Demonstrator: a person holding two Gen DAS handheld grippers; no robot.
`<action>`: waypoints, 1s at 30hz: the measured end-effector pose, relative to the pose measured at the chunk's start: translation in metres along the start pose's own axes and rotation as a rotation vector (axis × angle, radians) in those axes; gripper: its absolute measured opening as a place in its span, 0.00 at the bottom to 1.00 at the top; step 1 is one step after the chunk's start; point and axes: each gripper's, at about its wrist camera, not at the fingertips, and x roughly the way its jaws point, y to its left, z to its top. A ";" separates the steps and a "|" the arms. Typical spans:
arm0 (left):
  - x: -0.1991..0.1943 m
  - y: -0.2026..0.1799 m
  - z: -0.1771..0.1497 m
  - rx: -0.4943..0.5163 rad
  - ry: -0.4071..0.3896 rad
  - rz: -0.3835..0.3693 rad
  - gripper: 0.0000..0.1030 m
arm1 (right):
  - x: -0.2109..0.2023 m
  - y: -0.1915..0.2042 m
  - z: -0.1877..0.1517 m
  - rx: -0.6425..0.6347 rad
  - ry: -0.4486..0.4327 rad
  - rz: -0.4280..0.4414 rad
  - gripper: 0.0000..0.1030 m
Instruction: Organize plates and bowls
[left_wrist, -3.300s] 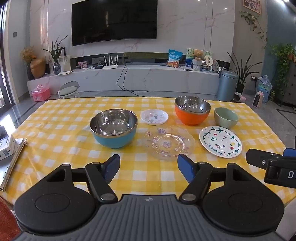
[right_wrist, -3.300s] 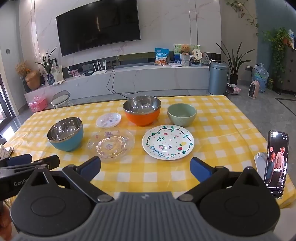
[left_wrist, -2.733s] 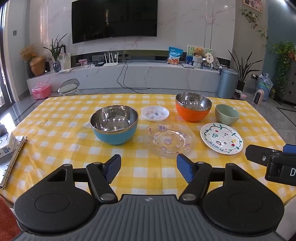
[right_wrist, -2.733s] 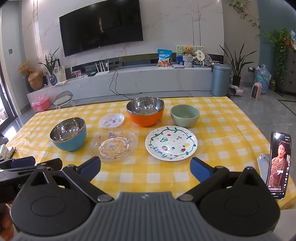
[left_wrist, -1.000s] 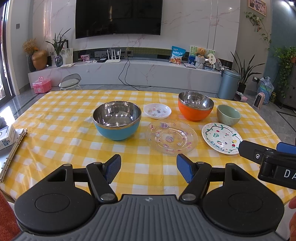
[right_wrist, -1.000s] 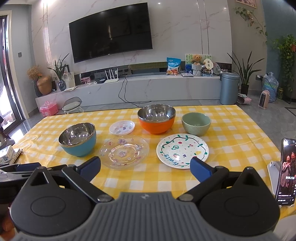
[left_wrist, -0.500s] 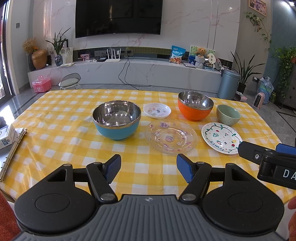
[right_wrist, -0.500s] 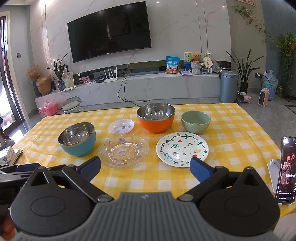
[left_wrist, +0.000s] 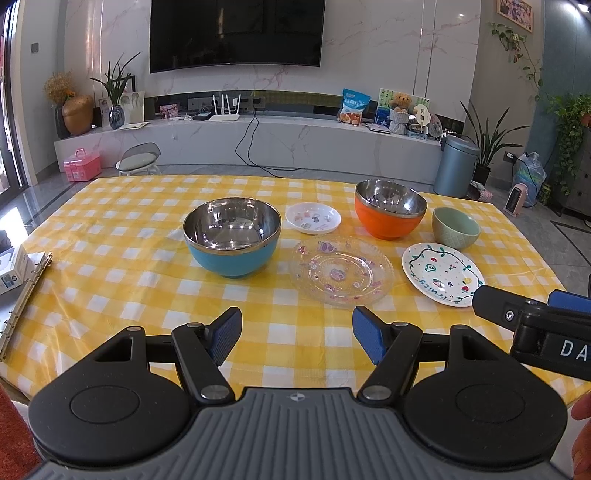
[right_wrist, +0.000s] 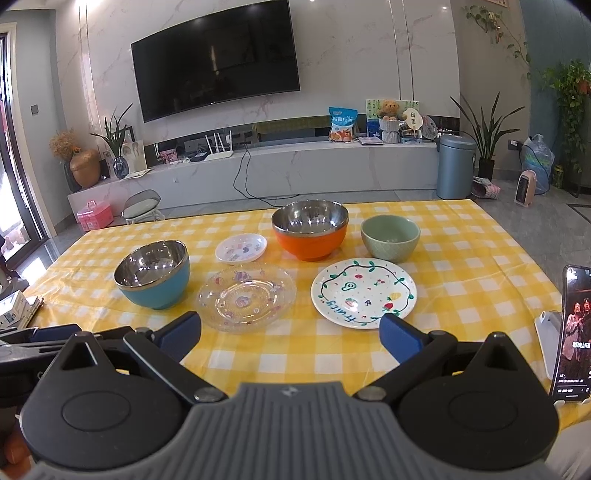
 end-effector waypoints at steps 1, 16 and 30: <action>0.001 0.000 0.000 -0.001 0.004 -0.004 0.78 | 0.001 0.000 0.000 0.000 0.003 -0.001 0.98; 0.023 0.043 0.051 -0.030 0.066 -0.041 0.73 | 0.047 0.029 0.038 -0.010 0.097 0.075 0.97; 0.090 0.122 0.100 -0.127 0.158 0.026 0.71 | 0.145 0.096 0.080 -0.006 0.208 0.183 0.79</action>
